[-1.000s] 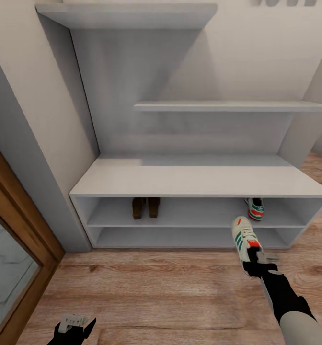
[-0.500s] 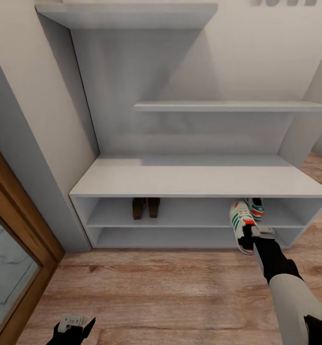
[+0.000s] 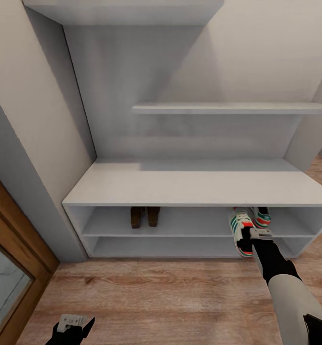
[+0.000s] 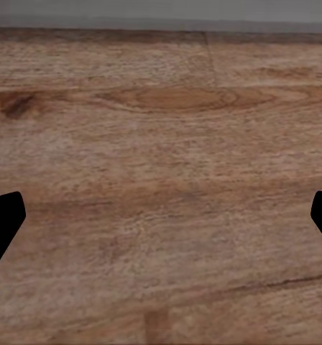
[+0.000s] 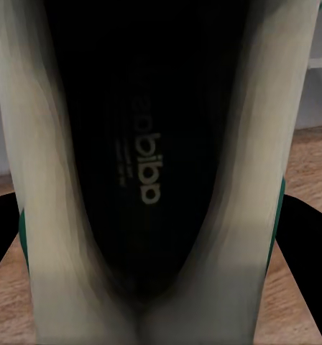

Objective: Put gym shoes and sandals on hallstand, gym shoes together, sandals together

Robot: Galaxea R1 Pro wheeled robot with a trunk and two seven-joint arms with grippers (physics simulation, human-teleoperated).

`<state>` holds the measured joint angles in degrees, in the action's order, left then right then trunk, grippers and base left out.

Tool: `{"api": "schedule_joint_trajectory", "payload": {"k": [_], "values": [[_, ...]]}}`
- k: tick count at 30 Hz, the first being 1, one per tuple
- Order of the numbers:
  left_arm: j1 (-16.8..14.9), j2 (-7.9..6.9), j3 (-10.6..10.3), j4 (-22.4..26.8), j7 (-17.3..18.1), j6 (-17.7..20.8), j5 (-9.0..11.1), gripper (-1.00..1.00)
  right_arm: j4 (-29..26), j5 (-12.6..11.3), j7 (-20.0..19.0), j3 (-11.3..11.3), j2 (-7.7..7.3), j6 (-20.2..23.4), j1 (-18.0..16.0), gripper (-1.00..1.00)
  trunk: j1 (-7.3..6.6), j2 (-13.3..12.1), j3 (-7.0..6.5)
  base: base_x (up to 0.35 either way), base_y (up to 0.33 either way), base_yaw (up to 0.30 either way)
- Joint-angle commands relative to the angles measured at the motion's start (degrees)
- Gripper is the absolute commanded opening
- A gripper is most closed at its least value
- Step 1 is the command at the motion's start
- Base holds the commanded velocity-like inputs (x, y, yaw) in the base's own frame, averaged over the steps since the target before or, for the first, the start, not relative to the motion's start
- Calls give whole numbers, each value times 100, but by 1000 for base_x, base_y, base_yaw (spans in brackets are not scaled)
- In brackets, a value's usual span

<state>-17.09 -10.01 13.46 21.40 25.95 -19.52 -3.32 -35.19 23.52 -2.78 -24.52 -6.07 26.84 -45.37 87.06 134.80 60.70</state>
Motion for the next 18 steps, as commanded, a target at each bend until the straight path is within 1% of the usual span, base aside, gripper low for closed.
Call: {"api": "schedule_joint_trajectory", "payload": {"k": [1,10,17,18], "values": [[-5,3,47,-4,42,-18,-38,100,-11,47,-29,-18,4,23,-2,-100,0,2,5,48,0,0],[-5,-8,37,-4,42,-20,-47,100,-32,48,-16,-26,-6,23,0,-100,0,2,12,14,0,0],[-1,-17,35,-4,48,-33,-41,100,-51,42,-9,-34,-8,23,-2,-100,0,2,62,0,0,0],[-1,-17,35,-4,49,-33,-42,100,-51,41,-8,-34,-8,23,-1,-100,22,42,89,0,0,0]]}}
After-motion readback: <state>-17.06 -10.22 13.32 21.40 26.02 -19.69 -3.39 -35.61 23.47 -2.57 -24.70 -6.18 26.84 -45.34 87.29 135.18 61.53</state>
